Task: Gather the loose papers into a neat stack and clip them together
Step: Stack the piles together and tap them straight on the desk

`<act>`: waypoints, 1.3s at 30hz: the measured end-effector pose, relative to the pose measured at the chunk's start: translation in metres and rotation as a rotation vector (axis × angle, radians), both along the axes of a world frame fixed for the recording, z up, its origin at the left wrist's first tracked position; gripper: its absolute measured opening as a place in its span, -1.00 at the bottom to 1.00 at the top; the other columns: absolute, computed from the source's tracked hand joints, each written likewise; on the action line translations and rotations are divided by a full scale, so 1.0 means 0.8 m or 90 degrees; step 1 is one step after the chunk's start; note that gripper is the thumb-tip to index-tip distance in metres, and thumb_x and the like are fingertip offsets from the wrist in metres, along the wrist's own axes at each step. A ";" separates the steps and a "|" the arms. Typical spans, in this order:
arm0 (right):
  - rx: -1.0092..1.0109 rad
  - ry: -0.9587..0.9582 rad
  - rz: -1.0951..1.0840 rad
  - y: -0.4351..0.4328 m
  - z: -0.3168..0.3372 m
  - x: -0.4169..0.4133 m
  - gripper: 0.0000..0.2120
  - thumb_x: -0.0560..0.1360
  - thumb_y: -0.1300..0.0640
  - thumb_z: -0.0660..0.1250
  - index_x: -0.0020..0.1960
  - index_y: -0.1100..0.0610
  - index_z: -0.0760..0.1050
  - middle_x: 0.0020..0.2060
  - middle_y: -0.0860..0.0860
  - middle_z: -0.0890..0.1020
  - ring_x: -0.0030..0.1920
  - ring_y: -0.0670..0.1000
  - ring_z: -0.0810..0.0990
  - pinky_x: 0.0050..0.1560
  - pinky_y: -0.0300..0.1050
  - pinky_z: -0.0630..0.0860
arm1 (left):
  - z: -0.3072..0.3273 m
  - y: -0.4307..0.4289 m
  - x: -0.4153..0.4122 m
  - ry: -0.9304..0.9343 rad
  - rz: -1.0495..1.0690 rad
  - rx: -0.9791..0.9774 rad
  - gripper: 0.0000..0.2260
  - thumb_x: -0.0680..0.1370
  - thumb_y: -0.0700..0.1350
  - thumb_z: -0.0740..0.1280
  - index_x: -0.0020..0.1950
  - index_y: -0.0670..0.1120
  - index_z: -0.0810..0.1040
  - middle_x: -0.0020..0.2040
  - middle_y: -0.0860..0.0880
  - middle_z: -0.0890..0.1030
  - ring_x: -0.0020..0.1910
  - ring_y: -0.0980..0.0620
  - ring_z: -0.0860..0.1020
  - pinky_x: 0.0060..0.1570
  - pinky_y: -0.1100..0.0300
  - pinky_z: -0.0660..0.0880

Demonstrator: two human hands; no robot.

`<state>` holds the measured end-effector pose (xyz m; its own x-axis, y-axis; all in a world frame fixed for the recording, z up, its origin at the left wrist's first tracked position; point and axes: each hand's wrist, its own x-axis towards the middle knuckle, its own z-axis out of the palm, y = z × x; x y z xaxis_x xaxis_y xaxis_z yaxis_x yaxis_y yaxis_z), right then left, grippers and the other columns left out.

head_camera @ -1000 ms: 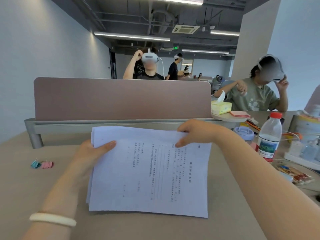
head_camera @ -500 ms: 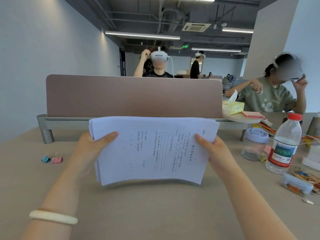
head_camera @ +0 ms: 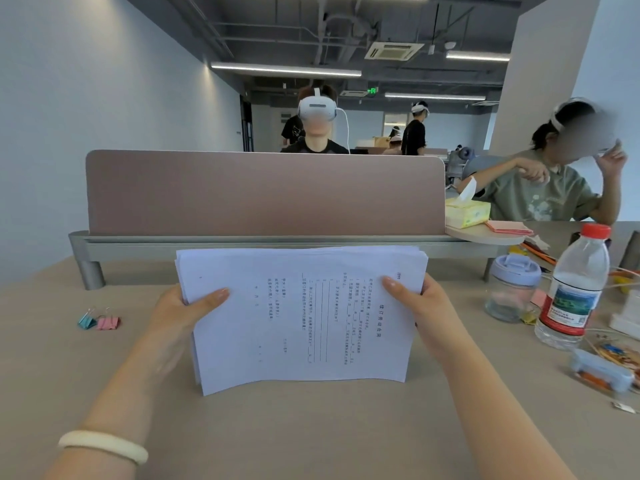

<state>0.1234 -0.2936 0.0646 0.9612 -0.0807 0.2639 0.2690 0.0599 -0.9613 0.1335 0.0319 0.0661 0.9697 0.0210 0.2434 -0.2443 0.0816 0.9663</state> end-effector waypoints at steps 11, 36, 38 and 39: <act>0.021 -0.017 -0.040 0.015 0.005 0.001 -0.80 0.47 -0.01 0.40 0.07 0.01 0.56 -0.03 -0.02 0.71 -0.06 0.00 0.69 -0.09 -0.05 0.63 | 0.000 -0.002 0.002 0.015 0.020 -0.032 -0.45 0.06 0.07 0.53 0.01 -0.03 0.59 -0.13 0.03 0.72 -0.26 0.07 0.69 -0.25 0.08 0.59; -0.535 -0.078 -0.027 0.024 0.176 -0.023 -0.80 0.49 0.14 0.38 0.11 0.07 0.56 -0.08 -0.03 0.64 -0.12 0.02 0.62 -0.09 -0.08 0.56 | 0.045 0.026 -0.036 -0.118 0.194 0.039 -0.45 0.46 -0.16 0.42 0.32 0.24 0.28 0.37 0.11 0.41 0.36 0.14 0.37 0.37 0.12 0.27; -0.695 -0.120 -0.003 0.053 0.205 -0.028 -0.77 0.49 0.14 0.37 0.14 0.13 0.55 -0.03 0.04 0.60 -0.06 0.06 0.58 -0.06 -0.08 0.52 | 0.074 -0.001 -0.043 -0.117 0.079 0.169 -0.29 0.43 -0.19 0.45 0.41 0.26 0.19 0.37 0.20 0.35 0.35 0.26 0.32 0.23 0.27 0.29; -0.751 -0.139 0.012 0.068 0.213 -0.031 -0.79 0.49 0.14 0.37 0.11 0.15 0.54 -0.05 0.04 0.58 -0.07 0.07 0.56 -0.12 -0.11 0.50 | 0.085 -0.017 -0.048 -0.091 0.015 0.221 -0.26 0.41 -0.20 0.47 0.43 0.23 0.18 0.33 0.22 0.38 0.26 0.32 0.39 0.17 0.29 0.35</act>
<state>0.0983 -0.2391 0.2351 0.8855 0.3338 0.3231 0.4413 -0.8218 -0.3604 0.0949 0.0184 0.1343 0.9254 -0.0650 0.3735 -0.3773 -0.2527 0.8909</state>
